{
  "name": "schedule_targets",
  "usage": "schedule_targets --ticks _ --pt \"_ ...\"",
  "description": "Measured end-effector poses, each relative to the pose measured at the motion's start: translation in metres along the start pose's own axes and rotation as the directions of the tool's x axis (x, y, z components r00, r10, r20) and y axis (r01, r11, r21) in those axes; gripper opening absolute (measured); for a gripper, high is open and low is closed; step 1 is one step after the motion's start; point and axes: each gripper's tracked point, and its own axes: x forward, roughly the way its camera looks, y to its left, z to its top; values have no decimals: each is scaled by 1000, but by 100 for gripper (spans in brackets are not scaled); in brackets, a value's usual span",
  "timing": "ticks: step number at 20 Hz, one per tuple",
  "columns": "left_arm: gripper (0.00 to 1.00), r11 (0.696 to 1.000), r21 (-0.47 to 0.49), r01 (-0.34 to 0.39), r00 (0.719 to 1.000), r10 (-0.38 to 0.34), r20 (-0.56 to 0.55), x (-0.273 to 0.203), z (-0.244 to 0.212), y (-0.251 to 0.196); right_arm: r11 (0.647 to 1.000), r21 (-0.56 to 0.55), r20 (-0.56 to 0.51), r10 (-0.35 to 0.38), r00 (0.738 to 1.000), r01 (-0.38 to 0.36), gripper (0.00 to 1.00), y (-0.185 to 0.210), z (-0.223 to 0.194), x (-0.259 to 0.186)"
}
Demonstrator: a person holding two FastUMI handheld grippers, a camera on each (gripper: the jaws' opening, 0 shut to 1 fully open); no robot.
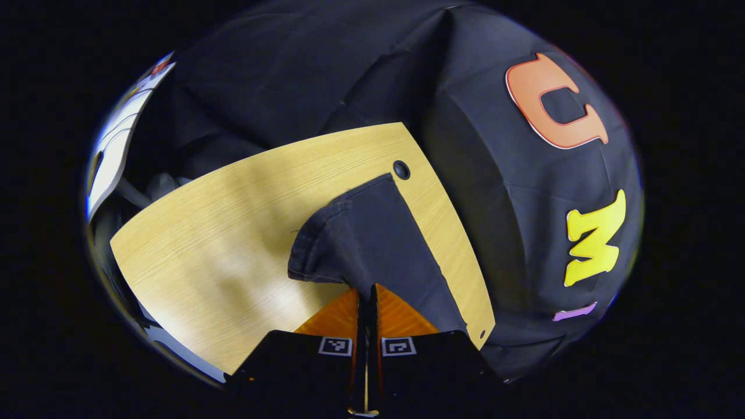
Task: Grasp the waist and the cuffs of the jeans and fold them to make the two legs overlap; first hold the waist and fold one-third of the jeans toward the cuffs, then hold the cuffs and fold the remaining one-third in the same direction to finish folding.
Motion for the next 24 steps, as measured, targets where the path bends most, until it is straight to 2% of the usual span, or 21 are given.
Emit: schedule_targets --ticks 5,8,11,14,17,19,20,23,24 --pt "5 998 50 -30 998 32 -47 50 36 -36 1000 26 -5 -1 1000 1 0 21 25 43" --pt "5 991 116 -60 994 69 -80 85 51 -41 999 50 -5 -2 1000 2 0 28 35 77" --pt "5 989 136 -49 992 64 -108 117 61 -51 1000 7 -9 -11 1000 11 0 34 37 112" --pt "6 985 154 -71 985 94 -144 144 61 -42 998 -50 -14 -28 1000 27 0 38 38 145" --pt "7 989 130 -74 980 96 -174 167 65 -47 998 -44 -13 -35 999 34 0 45 43 171" --pt "8 979 169 -114 972 145 -185 182 56 -38 997 -55 -14 -49 999 48 0 43 40 185" --pt "14 974 185 -133 969 167 -180 186 56 -36 997 -60 -12 -58 998 57 0 42 39 190" --pt "30 972 201 -124 973 158 -167 184 67 -40 996 -60 5 -70 998 70 1 46 36 192" --pt "49 972 207 -114 974 151 -171 186 64 -42 995 -75 12 -70 997 70 11 48 37 190"
